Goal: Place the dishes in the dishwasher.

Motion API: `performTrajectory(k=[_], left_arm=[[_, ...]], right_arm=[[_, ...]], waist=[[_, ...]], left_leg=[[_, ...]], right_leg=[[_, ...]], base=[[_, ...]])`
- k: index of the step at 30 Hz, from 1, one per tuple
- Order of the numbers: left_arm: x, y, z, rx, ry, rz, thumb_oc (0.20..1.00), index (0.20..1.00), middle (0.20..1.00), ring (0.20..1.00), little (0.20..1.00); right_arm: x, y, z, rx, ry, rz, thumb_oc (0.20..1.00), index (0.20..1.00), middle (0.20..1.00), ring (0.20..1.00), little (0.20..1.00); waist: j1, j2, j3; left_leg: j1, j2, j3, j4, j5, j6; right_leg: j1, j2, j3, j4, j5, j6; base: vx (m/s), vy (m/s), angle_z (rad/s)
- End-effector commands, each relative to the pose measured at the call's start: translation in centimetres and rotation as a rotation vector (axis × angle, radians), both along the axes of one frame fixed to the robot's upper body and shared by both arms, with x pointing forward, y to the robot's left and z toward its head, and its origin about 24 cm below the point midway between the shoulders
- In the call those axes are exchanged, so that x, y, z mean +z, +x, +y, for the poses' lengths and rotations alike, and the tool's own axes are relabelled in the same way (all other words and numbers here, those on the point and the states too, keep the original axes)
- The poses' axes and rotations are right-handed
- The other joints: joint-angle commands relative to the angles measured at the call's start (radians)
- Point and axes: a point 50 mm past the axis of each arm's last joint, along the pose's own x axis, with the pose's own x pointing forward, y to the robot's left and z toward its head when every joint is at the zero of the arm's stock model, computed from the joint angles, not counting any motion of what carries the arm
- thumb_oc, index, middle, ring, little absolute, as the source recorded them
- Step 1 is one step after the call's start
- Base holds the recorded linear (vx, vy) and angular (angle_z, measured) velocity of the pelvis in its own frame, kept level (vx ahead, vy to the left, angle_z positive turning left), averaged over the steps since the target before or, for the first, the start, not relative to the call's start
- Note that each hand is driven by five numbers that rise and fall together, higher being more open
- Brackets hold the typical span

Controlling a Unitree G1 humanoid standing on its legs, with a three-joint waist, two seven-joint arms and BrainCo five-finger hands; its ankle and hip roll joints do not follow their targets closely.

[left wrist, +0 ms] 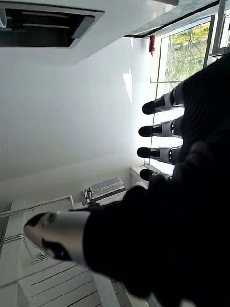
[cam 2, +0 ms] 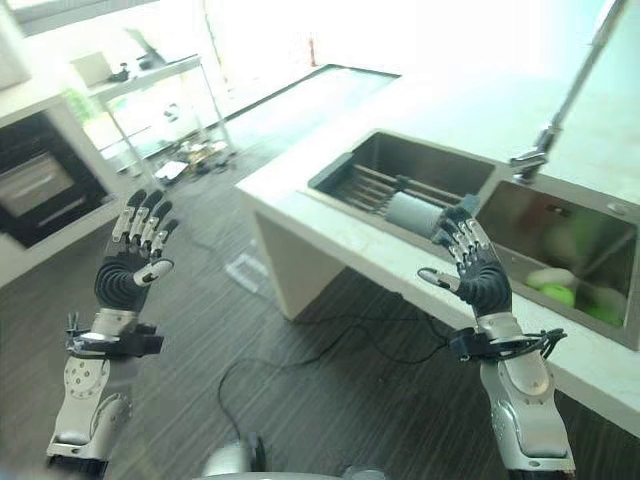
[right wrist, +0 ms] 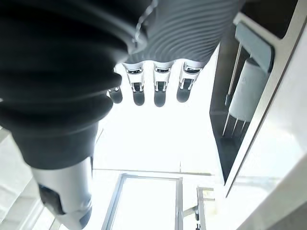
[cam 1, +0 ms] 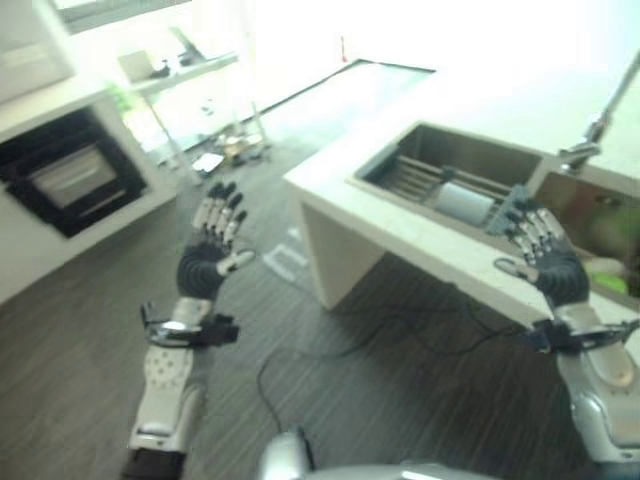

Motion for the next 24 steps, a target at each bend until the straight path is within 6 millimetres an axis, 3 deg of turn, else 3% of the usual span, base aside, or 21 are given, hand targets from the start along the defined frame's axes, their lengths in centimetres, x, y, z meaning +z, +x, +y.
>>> performTrajectory(k=[1,3,9,10,11,14,15,16,19,21,24], left_arm=[[2.8,-1.6,0.8,0.033,0.014,-0.19,1.0,1.0,1.0,1.0,1.0],[3.4,-1.6,0.8,0.029,0.037,-0.225,1.0,1.0,1.0,1.0,1.0],[4.8,-0.4,-0.9,-0.088,0.182,-0.232,1.0,1.0,1.0,1.0,1.0],[5.0,-0.4,-1.0,-0.1,0.206,-0.234,1.0,1.0,1.0,1.0,1.0],[5.5,-0.8,-1.5,-0.076,0.313,-0.279,1.0,1.0,1.0,1.0,1.0],[6.0,-1.3,-2.6,-0.072,0.466,-0.341,1.0,1.0,1.0,1.0,1.0],[6.2,-1.2,-2.9,-0.096,0.455,-0.339,1.0,1.0,1.0,1.0,1.0],[6.2,-1.2,-2.9,-0.097,0.454,-0.338,1.0,1.0,1.0,1.0,1.0],[6.4,-1.2,-3.3,-0.109,0.443,-0.335,1.0,1.0,1.0,1.0,1.0],[6.3,-1.1,-3.1,-0.132,0.399,-0.313,1.0,1.0,1.0,1.0,1.0],[5.5,-0.5,-3.0,-0.162,0.265,-0.243,1.0,1.0,1.0,1.0,1.0]], right_arm=[[3.3,-0.1,1.3,0.086,-0.037,-0.152,1.0,1.0,1.0,1.0,1.0],[3.6,-0.2,1.1,0.074,-0.041,-0.152,1.0,1.0,1.0,1.0,1.0],[3.3,-1.5,0.0,-0.042,-0.001,-0.148,1.0,1.0,1.0,1.0,1.0],[3.2,-1.4,-0.1,-0.06,0.005,-0.139,1.0,1.0,1.0,1.0,1.0],[3.0,-1.2,0.3,-0.046,0.02,-0.128,1.0,1.0,1.0,1.0,1.0],[2.9,-0.8,0.8,-0.011,0.026,-0.117,1.0,1.0,1.0,1.0,1.0],[2.6,-0.4,1.5,0.009,0.031,-0.107,1.0,1.0,1.0,1.0,1.0],[2.6,-0.3,1.6,0.013,0.035,-0.105,1.0,1.0,1.0,1.0,1.0],[2.7,0.2,2.3,0.046,0.05,-0.112,1.0,1.0,1.0,1.0,1.0],[2.7,0.2,2.7,0.061,0.061,-0.118,1.0,1.0,1.0,1.0,1.0],[2.5,0.3,3.0,0.072,0.06,-0.115,1.0,1.0,1.0,1.0,1.0]], waist=[[0.1,-0.028,-0.006],[0.099,-0.029,-0.014],[0.08,-0.05,-0.044],[0.081,-0.052,-0.047],[0.096,-0.055,-0.05],[0.116,-0.061,-0.046],[0.126,-0.07,-0.043],[0.125,-0.073,-0.043],[0.12,-0.085,-0.026],[0.104,-0.087,-0.014],[0.076,-0.078,-0.021]], left_leg=[[0.074,0.018,-0.023,0.016,0.089,-0.042],[0.062,0.037,-0.029,0.016,0.088,-0.038],[0.115,-0.008,-0.005,0.016,0.038,0.007],[0.124,-0.015,0.013,0.016,0.03,0.017],[0.133,-0.02,0.051,0.016,0.016,0.03],[0.146,-0.015,0.104,0.016,0.007,0.038],[0.164,-0.007,0.142,0.016,-0.018,0.031],[0.168,-0.005,0.151,0.016,-0.021,0.028],[0.212,0.007,0.225,0.016,-0.06,0.011],[0.246,0.009,0.25,0.016,-0.089,0.015],[0.278,0.019,0.274,0.016,-0.1,0.026]], right_leg=[[-0.034,-0.016,0.051,-0.019,0.049,0.096],[-0.012,-0.05,0.047,-0.019,0.031,0.118],[-0.042,-0.133,-0.004,0.007,0.067,0.175],[-0.061,-0.147,-0.037,0.028,0.073,0.183],[-0.076,-0.154,-0.112,0.074,0.064,0.186],[-0.121,-0.161,-0.204,0.143,0.078,0.195],[-0.139,-0.178,-0.27,0.103,0.083,0.197],[-0.143,-0.183,-0.286,0.081,0.093,0.199],[-0.191,-0.234,-0.371,-0.019,0.228,0.224],[-0.231,-0.247,-0.351,-0.018,0.262,0.232],[-0.234,-0.213,-0.311,-0.019,0.233,0.222]], base=[[0.49,0.393,-2.15],[0.4,0.394,-1.66],[0.19,0.248,-0.32],[0.1,0.28,-0.5],[0.07,0.245,-0.86],[-0.01,0.081,-1.41],[0.02,-0.055,-1.83],[0.06,-0.164,-1.97],[0.09,-0.24,-1.11],[0.19,-0.301,-0.57],[0.25,-0.362,-0.39]])
